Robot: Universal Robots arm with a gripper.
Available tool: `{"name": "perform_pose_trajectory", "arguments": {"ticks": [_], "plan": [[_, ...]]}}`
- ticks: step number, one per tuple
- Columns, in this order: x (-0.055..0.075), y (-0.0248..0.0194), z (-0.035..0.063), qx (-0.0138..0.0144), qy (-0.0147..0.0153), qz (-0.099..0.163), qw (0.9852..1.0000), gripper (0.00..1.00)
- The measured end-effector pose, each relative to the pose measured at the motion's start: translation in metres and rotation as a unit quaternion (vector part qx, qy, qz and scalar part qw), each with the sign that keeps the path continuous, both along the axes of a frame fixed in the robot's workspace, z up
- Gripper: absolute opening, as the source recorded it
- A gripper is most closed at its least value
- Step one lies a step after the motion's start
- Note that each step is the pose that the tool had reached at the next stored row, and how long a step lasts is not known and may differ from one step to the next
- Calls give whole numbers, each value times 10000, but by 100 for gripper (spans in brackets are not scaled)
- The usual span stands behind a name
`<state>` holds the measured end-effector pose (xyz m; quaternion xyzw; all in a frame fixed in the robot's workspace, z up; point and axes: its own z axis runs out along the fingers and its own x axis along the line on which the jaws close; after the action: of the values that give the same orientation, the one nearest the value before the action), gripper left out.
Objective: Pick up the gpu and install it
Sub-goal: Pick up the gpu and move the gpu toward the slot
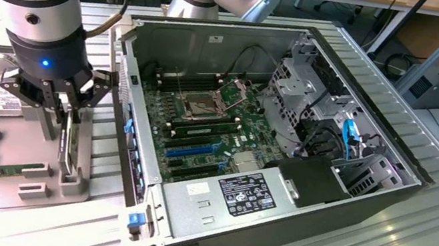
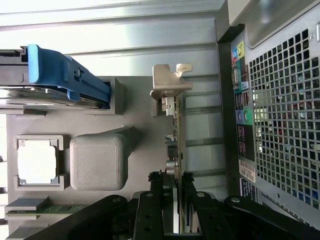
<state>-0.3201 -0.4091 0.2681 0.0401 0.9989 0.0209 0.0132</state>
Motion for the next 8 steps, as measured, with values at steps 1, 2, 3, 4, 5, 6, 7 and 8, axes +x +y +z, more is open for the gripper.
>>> {"name": "perform_pose_trajectory", "arguments": {"ticks": [1,2,3,4,5,6,7,8], "plan": [[0,0,5,0,0,0,10000,27],[0,0,10,0,0,0,10000,27],[0,0,18,0,0,0,10000,27],[0,0,23,0,0,0,10000,27],[0,0,30,0,0,0,10000,27],[0,0,36,0,0,0,10000,27],[0,0,42,0,0,0,10000,27],[0,0,47,0,0,0,10000,27]]}}
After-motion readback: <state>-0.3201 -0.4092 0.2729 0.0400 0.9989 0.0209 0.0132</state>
